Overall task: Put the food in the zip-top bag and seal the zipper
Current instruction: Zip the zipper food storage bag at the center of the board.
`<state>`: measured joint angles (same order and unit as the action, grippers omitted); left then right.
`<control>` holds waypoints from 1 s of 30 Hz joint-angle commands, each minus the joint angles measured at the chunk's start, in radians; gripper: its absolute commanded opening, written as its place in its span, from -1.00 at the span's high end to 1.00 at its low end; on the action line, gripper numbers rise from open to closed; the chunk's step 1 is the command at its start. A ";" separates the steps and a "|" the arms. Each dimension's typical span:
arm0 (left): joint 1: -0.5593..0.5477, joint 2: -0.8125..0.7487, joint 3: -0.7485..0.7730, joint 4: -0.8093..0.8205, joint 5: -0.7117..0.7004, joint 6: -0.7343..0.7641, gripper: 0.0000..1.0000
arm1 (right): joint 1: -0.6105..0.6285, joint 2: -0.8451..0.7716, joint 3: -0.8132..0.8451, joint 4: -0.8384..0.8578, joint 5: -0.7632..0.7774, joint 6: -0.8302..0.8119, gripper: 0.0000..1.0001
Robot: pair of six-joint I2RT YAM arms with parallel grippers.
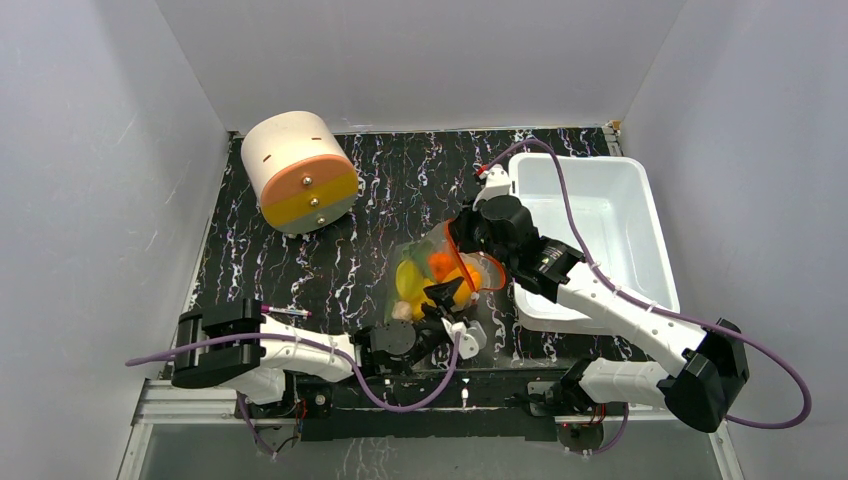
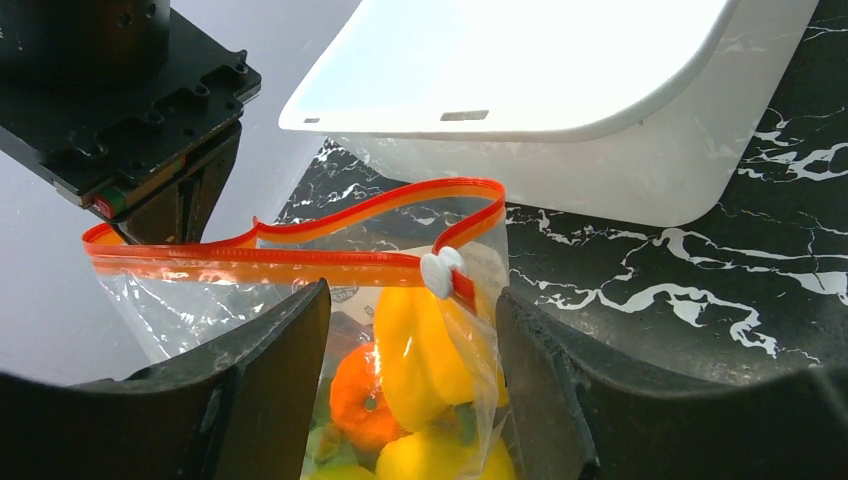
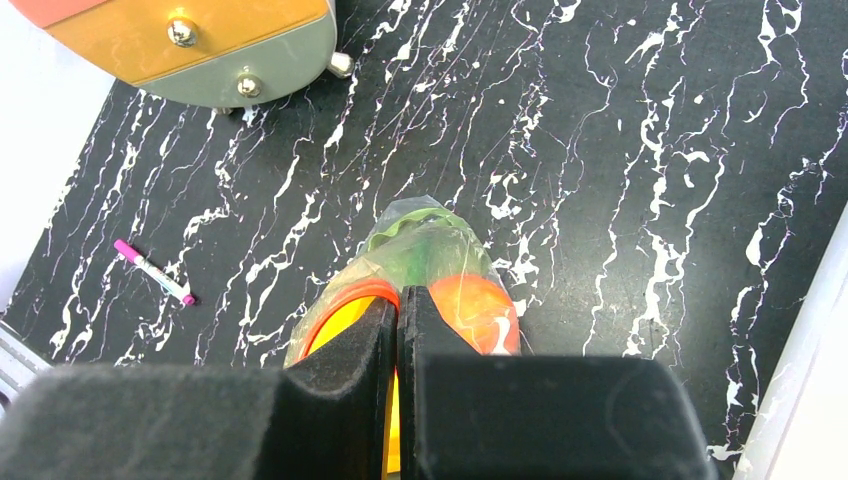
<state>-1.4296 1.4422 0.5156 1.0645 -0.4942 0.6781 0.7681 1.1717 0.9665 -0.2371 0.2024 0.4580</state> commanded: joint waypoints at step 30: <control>0.002 -0.552 -0.028 -0.402 -0.007 -0.231 1.00 | -0.031 -0.263 0.046 -0.241 -0.226 -0.467 0.30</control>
<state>-1.4418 0.9569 0.4763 0.7322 -0.5449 0.5262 0.7376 0.9882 0.9668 -0.3935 0.0937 0.2020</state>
